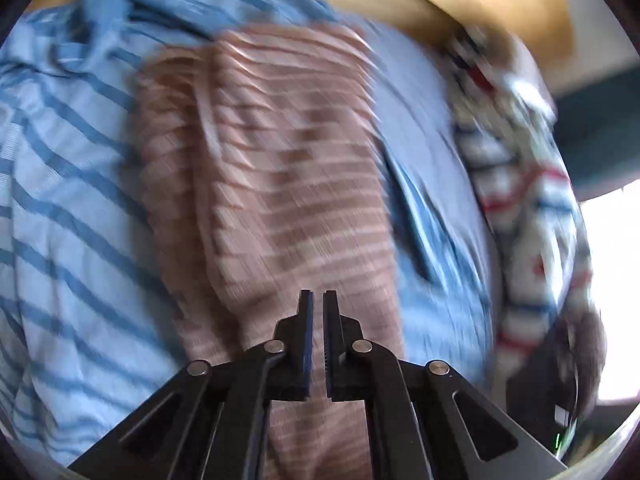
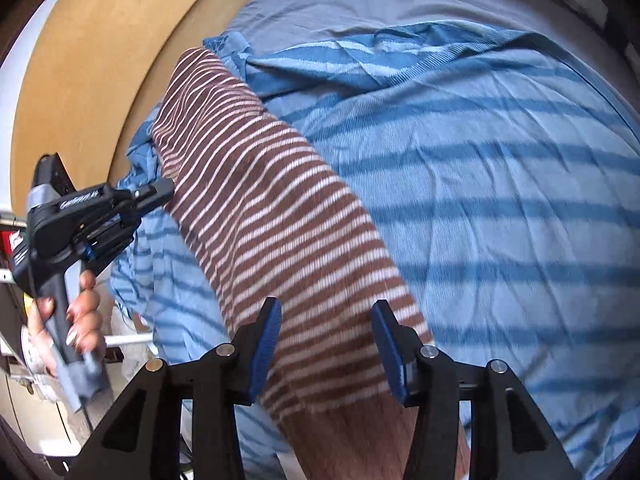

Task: Fold clothes

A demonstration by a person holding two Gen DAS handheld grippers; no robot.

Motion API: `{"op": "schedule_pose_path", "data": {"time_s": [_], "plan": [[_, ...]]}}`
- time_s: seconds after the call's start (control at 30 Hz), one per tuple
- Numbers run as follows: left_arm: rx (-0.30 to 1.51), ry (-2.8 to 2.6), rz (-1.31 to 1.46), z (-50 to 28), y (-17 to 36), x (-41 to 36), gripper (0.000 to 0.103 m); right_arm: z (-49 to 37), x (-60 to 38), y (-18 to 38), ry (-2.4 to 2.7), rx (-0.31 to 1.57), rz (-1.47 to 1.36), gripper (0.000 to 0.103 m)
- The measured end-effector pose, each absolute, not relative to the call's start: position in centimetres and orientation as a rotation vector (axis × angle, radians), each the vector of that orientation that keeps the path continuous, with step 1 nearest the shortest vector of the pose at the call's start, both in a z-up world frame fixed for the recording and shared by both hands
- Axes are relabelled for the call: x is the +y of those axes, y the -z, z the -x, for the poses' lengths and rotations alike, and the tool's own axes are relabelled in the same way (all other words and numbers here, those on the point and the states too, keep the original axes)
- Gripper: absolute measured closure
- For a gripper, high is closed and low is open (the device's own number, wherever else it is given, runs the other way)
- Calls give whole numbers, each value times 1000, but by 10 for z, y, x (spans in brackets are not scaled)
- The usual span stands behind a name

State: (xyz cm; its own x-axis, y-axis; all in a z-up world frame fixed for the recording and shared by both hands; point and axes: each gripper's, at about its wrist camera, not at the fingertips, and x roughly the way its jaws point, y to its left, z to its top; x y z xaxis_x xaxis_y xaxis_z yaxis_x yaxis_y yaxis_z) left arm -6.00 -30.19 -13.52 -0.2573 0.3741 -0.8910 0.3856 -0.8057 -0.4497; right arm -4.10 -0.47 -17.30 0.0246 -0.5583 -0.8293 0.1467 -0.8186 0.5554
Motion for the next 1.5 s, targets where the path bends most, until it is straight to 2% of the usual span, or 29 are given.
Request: {"op": "schedule_pose_path", "data": {"time_s": [0.1,0.17,0.27,0.33,0.43,0.5,0.6,0.73,0.83,0.9,0.93,1.03,1.1,1.17,1.23,1.3,1.37,1.43,1.5], "plan": [[978,2170,-2210,31,169,-252,99,14,0,165,1829,-359,-1805,51],[999,2105,-2316,13,191,-227,99,-4,0,163,1796,-338,-1807,51],[1214,1925,-2442,-8,232,-206,99,-26,6,168,1807,-292,-1841,51],[1283,1846,-2474,-20,255,-202,99,-30,15,183,1913,-116,-1912,56],[1326,1826,-2518,-37,261,-197,99,-36,29,206,2062,172,-2004,53],[1221,1827,-2610,-36,257,-188,99,-36,51,203,2048,-57,-2035,55],[961,1868,-2733,-34,240,-168,99,-41,64,177,2048,-274,-1957,56],[758,1994,-2735,-24,210,-162,99,-46,42,149,2037,-262,-1783,56],[780,2094,-2648,-15,204,-169,99,-48,28,170,1953,-242,-1842,60],[765,2088,-2647,-14,214,-169,99,-50,29,198,1903,-259,-1959,68],[730,2029,-2693,-17,230,-166,99,-52,34,209,1900,-259,-1997,69],[808,1993,-2708,-40,253,-166,99,-56,54,214,1938,-279,-2070,69],[820,2006,-2699,-40,248,-168,99,-59,60,212,1972,-226,-2113,57],[747,2038,-2709,-40,245,-163,99,-64,62,210,2000,-189,-2111,53],[683,2064,-2718,-40,242,-158,99,-65,66,210,2000,-252,-2116,54],[686,2069,-2723,-40,242,-158,99,-62,73,209,2016,-327,-2118,46],[762,2081,-2698,-39,242,-165,99,-59,84,200,2093,-432,-2072,46],[949,2119,-2612,-40,238,-179,99,-55,94,185,2223,-443,-1974,48],[1160,2265,-2368,-43,226,-204,97,-48,100,180,2264,-425,-1911,42]]}}
